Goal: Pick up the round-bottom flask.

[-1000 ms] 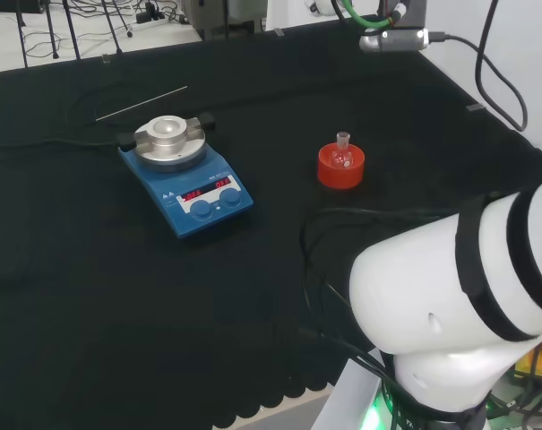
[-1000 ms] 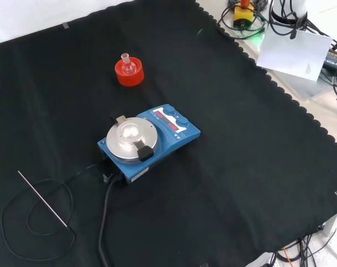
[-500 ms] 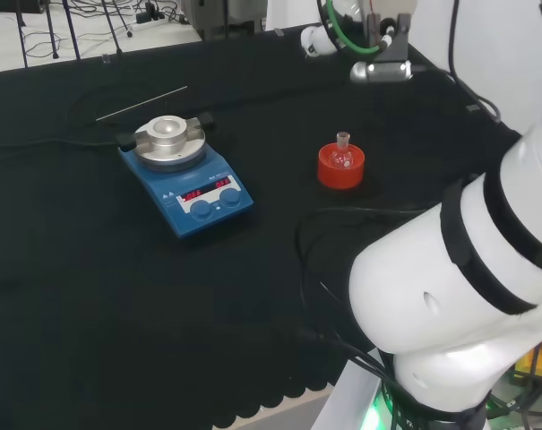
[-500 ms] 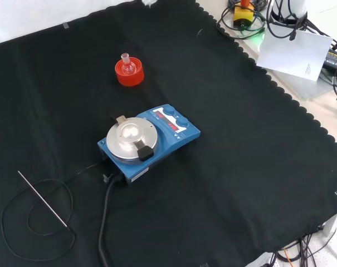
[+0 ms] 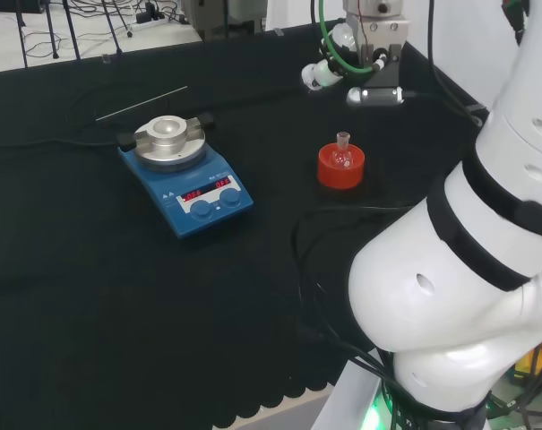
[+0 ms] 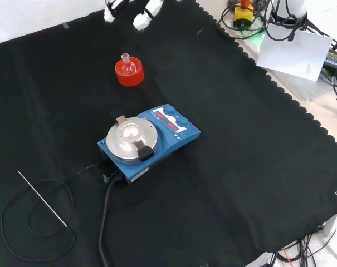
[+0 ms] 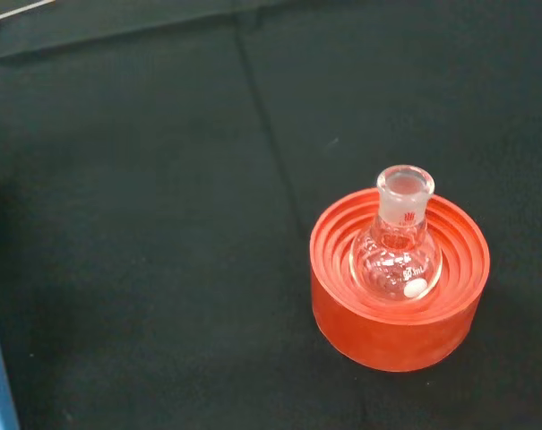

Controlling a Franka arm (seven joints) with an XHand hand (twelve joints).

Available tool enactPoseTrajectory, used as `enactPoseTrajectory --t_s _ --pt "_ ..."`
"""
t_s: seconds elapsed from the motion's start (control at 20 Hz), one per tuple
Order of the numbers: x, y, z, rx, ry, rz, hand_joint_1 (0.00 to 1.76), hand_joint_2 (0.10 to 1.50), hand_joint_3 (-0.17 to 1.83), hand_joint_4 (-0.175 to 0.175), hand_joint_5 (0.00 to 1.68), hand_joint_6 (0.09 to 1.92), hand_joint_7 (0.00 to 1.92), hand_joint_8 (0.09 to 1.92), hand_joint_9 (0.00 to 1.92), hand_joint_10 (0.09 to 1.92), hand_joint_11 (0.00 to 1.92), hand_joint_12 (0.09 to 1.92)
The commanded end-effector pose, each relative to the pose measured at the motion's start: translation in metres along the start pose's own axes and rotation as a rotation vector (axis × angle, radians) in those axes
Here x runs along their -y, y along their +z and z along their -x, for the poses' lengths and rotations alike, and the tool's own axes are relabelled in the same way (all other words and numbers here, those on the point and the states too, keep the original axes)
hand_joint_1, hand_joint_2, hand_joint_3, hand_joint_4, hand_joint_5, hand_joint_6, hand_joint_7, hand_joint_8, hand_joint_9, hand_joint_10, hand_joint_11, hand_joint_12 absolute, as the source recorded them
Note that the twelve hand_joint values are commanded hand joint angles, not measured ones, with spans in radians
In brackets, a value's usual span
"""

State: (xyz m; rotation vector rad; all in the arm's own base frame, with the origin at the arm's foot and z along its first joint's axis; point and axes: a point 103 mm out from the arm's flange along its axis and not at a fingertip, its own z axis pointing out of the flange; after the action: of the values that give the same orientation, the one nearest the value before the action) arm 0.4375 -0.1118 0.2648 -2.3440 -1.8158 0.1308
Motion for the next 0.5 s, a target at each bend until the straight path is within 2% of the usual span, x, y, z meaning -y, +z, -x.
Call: enactPoseTrajectory --t_s 0.05,0.25,0.5 --pt "-0.025 0.025 0.015 -0.044 0.041 -0.010 0.57 1.01 0.22 -0.046 0.45 0.09 0.27 0.64 0.37 0.71 0.06 1.38" --pt "-0.032 0.039 0.024 -0.079 0.054 -0.026 0.66 0.93 0.25 -0.046 0.46 0.09 0.27 0.64 0.39 0.70 0.08 1.38" --pt "-0.039 0.055 0.031 -0.101 0.078 -0.055 0.77 0.75 0.48 -0.047 0.49 0.09 0.28 0.65 0.41 0.70 0.09 1.38"
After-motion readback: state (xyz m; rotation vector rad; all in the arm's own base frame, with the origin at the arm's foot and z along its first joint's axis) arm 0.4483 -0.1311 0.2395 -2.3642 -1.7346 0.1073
